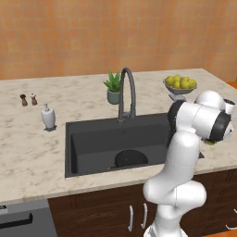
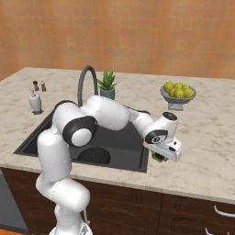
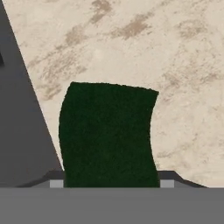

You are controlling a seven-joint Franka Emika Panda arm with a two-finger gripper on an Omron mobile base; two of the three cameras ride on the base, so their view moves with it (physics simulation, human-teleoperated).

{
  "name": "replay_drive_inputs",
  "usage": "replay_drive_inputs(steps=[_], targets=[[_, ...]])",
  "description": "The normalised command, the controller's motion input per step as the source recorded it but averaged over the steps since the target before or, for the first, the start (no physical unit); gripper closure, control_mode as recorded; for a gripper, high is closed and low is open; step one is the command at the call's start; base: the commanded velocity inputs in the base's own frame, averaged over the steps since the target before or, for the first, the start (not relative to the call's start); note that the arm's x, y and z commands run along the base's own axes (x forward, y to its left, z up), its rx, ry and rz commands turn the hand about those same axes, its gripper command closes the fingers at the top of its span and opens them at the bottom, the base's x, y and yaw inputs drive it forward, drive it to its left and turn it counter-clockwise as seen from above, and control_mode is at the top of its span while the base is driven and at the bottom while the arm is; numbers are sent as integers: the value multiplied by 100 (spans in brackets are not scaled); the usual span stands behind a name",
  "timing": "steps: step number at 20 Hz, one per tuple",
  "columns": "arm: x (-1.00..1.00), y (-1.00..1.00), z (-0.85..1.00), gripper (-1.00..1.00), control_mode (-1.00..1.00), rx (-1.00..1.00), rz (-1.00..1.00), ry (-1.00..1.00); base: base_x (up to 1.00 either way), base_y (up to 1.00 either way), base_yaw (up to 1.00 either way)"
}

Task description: Pick the pan and sponge and place them into the sink. Then turn on the water.

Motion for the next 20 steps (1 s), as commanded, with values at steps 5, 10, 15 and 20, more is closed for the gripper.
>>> replay_drive_inputs(steps=[5,10,15,20], targets=[[0,100,9,100,-100,0,20,0,0,0,0],[8,100,0,100,-100,0,22,0,0,0,0],[42,82,-25,100,-100,0,16,1,0,0,0],[60,39,-75,100,-100,0,7,2,0,0,0]])
